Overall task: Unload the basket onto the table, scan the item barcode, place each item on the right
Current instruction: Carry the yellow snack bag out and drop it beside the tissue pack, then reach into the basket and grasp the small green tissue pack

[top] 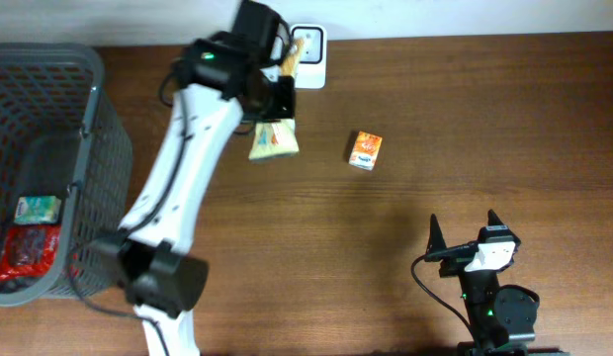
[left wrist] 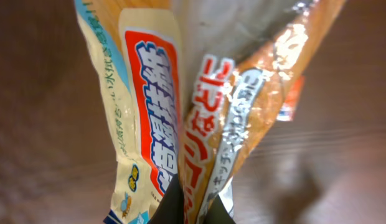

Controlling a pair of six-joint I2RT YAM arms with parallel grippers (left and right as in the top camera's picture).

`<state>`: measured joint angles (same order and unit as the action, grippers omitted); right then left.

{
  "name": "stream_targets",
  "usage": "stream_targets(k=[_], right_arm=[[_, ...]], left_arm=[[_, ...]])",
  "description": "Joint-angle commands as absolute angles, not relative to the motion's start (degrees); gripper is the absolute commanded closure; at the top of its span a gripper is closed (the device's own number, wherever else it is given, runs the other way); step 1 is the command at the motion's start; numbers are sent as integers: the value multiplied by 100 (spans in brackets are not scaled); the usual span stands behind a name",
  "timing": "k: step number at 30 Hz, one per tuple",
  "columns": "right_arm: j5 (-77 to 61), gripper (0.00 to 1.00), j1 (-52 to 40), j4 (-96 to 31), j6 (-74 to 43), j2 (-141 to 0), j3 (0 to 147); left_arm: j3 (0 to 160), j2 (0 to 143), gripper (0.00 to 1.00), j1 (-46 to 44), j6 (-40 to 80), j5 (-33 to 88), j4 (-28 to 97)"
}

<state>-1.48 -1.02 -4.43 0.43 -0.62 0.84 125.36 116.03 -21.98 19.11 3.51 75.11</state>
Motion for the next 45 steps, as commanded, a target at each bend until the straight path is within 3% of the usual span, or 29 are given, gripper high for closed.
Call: stream_targets(k=[1,6,7,8,11,18,27,34,40,45], right_arm=[[-123,2,-150,-449,38,-25,32],[-123,1,-150,-449,38,-25,32],[-123,2,-150,-449,38,-25,32],[-123,1,-150,-449,38,-25,32],[-123,1,-150,-449,38,-25,32],[-123,1,-150,-449,38,-25,32],[-123,2,-150,-449,38,-25,32],[-123,1,-150,-447,38,-25,32],[-123,1,-150,-449,38,-25,32],[-123,1,-150,-449,38,-25,32]], left_arm=[[12562,12416,100,-2578,2840,-843,7817],[12562,13391,100,-3072,2893,-838,7485],[12562,13437,77,-3133,2891,-840,7485],[12562,13447,32,-3170,2886,-840,7483],[13019,13423,24,-3044,2714,-845,7874],[16875,13340,27,-1699,1831,-1313,9673],[17025,12298,30,1236,1791,-1354,9673],[14512,12298,25,2770,2469,-1741,9609],[11955,12298,24,2969,2523,-1894,8123],[10687,12298,34,2978,2541,-2080,6919]])
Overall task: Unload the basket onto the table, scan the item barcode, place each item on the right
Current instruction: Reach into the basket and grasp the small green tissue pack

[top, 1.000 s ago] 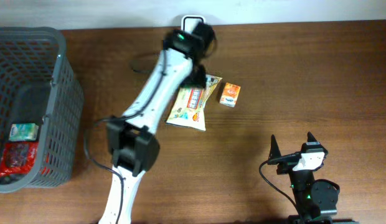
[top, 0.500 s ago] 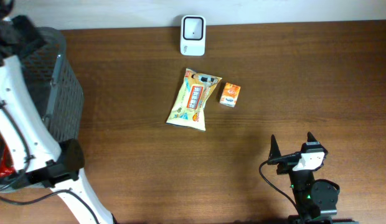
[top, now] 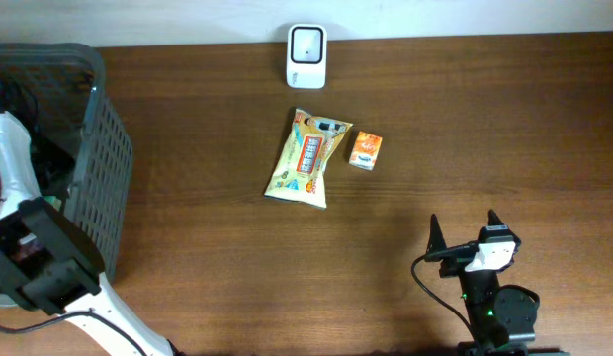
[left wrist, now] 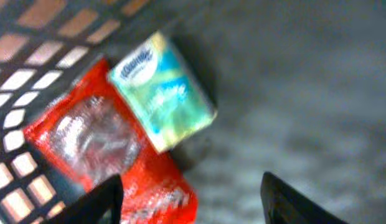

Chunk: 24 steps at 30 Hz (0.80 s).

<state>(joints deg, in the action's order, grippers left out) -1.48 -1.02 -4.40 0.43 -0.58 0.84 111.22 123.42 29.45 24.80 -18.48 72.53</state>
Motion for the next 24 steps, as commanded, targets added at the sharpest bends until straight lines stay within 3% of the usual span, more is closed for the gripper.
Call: stream_targets(k=[1,11,14,15,17,24], right_arm=[[-123,1,-150,-449,38,-25,32],[-123,2,-150,-449,38,-25,32],[-123,2,-150,-449,38,-25,32],[-123,1,-150,-449,38,-25,32],[-123,2,-150,-449,38,-25,32],[-123,2,-150,-449,38,-25,32]], left_arm=[[10490,12298,35,2982,2620,-2377,6731],[9233,12302,39,3068,2606,-2836,5382],[9129,12302,62,3127,2451,-2836,5312],[9129,12302,80,3131,2174,-2836,5286],[9129,12302,100,3131,1909,-2836,5277],[9408,11491,100,2941,1896,-2322,5627]])
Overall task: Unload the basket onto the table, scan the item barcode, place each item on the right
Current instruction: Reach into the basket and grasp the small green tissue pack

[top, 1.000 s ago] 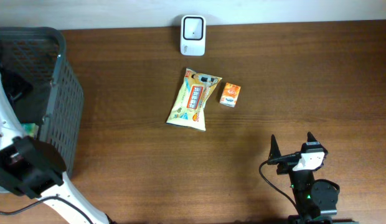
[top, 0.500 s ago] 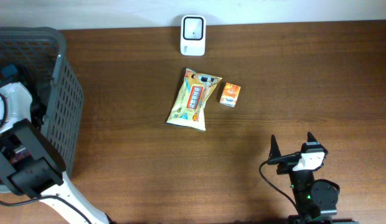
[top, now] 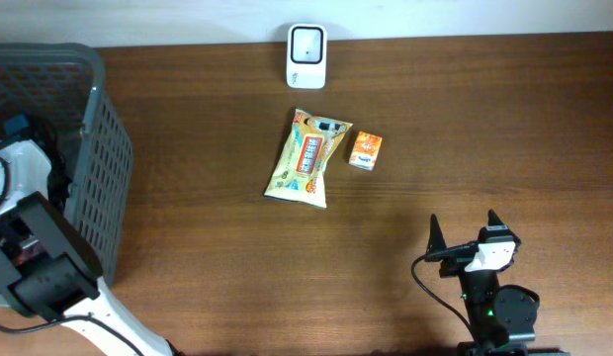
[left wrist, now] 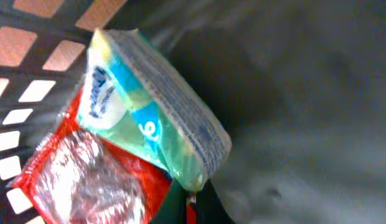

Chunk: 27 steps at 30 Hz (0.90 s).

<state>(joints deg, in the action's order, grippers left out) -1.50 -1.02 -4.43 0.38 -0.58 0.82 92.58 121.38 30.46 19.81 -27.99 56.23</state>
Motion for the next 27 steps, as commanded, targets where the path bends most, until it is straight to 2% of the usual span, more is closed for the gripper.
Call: stream_targets(k=[1,8,12,14,15,16,17,18,19,20,23,27], right_arm=[[-123,2,-150,-449,38,-25,32],[-123,1,-150,-449,38,-25,32],[-123,1,-150,-449,38,-25,32],[-123,2,-150,-449,38,-25,32],[-123,1,-150,-449,38,-25,32],[-123,2,-150,-449,38,-25,32],[-123,1,-150,-447,38,-25,32],[-123,1,-150,-449,38,-25,32],[-123,2,-150,-449,38,-25,32],[-123,1,-150,-449,38,-25,32],[-123,1,-150,-449,38,-25,32],[-123,2,-150,-449,38,-25,32]], left_arm=[[9408,11142,100,2886,1896,-2023,5629],[9408,9231,100,2344,1896,-869,5583],[9408,8447,100,1927,1813,-1286,5299],[9378,8589,80,2021,1835,-1496,5301],[9373,8733,65,2106,1835,-1503,5321],[9369,8973,41,2228,1833,-1505,5321],[9369,9336,35,2408,1833,-1533,5297],[9369,9636,35,2567,1835,-1535,5299],[9369,9992,29,2762,1831,-1527,5334],[9369,10265,27,2895,1785,-1544,5352],[9369,11102,32,3120,1037,-1522,5212],[9369,11758,30,3103,71,-1251,4775]])
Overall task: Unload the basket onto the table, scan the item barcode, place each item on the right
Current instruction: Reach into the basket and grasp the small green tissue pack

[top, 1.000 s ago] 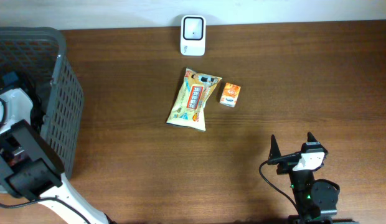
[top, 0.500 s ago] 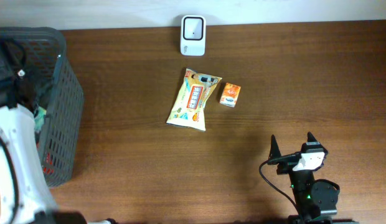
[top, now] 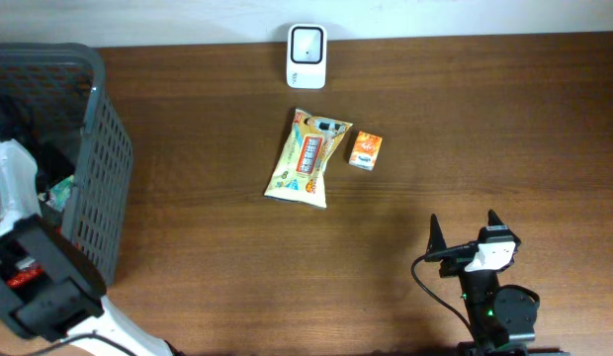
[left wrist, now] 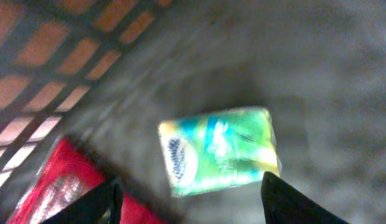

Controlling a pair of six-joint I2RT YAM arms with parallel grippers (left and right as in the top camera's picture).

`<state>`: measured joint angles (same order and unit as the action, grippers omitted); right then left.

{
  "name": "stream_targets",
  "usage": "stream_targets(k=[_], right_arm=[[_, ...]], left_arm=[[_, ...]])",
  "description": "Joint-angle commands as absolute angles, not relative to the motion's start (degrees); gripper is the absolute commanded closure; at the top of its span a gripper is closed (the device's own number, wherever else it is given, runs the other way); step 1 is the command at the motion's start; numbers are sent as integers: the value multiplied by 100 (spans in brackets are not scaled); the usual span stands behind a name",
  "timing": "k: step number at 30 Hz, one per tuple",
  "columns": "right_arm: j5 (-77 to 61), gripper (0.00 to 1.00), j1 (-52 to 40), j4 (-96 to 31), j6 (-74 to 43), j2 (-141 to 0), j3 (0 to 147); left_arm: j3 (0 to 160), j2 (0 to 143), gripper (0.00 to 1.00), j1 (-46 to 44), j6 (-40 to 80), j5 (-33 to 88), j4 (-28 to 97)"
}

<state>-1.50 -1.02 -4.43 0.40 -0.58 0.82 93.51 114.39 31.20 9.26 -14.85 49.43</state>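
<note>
Inside the grey basket (top: 99,158), my left gripper (left wrist: 190,214) is open, its dark fingers (left wrist: 87,204) spread wide. A green tissue pack (left wrist: 218,150) lies blurred on the basket floor between and beyond them, touching neither; it also shows in the overhead view as the green pack (top: 59,188). A red packet (left wrist: 47,193) lies at lower left. On the table lie a yellow snack bag (top: 306,158) and a small orange box (top: 365,150), below the white scanner (top: 306,56). My right gripper (top: 467,235) rests open at the front right.
The basket's mesh wall (left wrist: 68,56) rises close on the left of the wrist view. My left arm (top: 15,178) reaches down into the basket. Brown tabletop (top: 484,119) stretches right of the scanner.
My left gripper was shut on the green tissue pack in the basket. Now its fingers stand wide apart and the pack lies loose on the basket floor.
My left gripper held the snack bag up near the scanner. Then the bag lay on the table and the gripper hung open in the basket over the tissue pack. It then shut on that pack, and now it is open with the pack lying free.
</note>
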Motion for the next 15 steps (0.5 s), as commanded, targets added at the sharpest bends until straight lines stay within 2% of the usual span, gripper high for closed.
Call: stream_targets(k=[1,4,7,8,9,10,11,13,15], right_arm=[[-123,1,-150,-449,38,-25,32],[-123,1,-150,-449,38,-25,32],[-123,1,-150,-449,38,-25,32],[-123,2,-150,-449,38,-25,32],[-123,2,-150,-447,38,-25,32],[-123,2,-150,-447,38,-25,32],[-123,1,-150,-449,38,-25,32],[-123,1,-150,-447,38,-25,32],[-123,2,-150,-449,38,-25,32]], left_arm=[[9369,11900,28,3103,-235,-1085,4713],[9369,12245,22,3105,-401,-1026,4672],[9369,12571,22,3103,-445,-1024,4737],[9332,12667,30,3105,-443,-1024,4766],[9282,12669,44,3105,-443,-1026,4762],[9284,12663,68,3103,-440,-1026,4766],[9288,12652,85,3103,-438,-1026,4805],[9367,12591,97,3103,-395,-1028,4893],[9640,12416,100,3103,-233,-1024,5074]])
